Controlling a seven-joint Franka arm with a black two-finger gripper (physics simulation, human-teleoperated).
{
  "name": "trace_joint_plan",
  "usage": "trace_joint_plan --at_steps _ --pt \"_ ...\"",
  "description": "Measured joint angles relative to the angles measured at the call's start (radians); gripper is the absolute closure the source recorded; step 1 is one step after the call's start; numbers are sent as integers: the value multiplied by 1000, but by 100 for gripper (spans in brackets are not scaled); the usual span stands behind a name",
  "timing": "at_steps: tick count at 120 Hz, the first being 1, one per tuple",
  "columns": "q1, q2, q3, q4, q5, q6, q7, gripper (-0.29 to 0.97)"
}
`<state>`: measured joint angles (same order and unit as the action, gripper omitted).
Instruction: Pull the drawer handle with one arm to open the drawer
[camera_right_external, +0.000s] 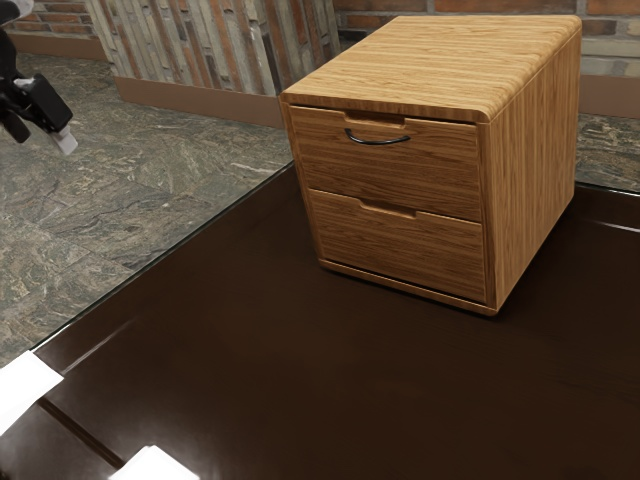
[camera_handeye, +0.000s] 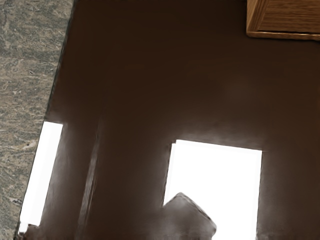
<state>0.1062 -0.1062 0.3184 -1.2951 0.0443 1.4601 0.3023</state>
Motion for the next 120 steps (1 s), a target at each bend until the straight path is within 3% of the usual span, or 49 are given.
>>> trace_joint_plan --at_steps 20,42,47,57,66,88,102,120 --pt "11 41 -20 -2 -9 -42 92 2" --pt "30 101 -86 -20 -146 -75 367 2" --pt "11 63 -97 -97 -154 -61 421 2" --pt "-12 -81 -167 -352 -105 72 519 2" --pt "-23 -111 -227 -431 -71 221 596 2" --pt "-28 -82 -310 -402 -38 451 747 2" --pt "-27 -52 -367 -371 -31 520 822 2" --pt "-34 42 -432 -308 37 573 898 2"
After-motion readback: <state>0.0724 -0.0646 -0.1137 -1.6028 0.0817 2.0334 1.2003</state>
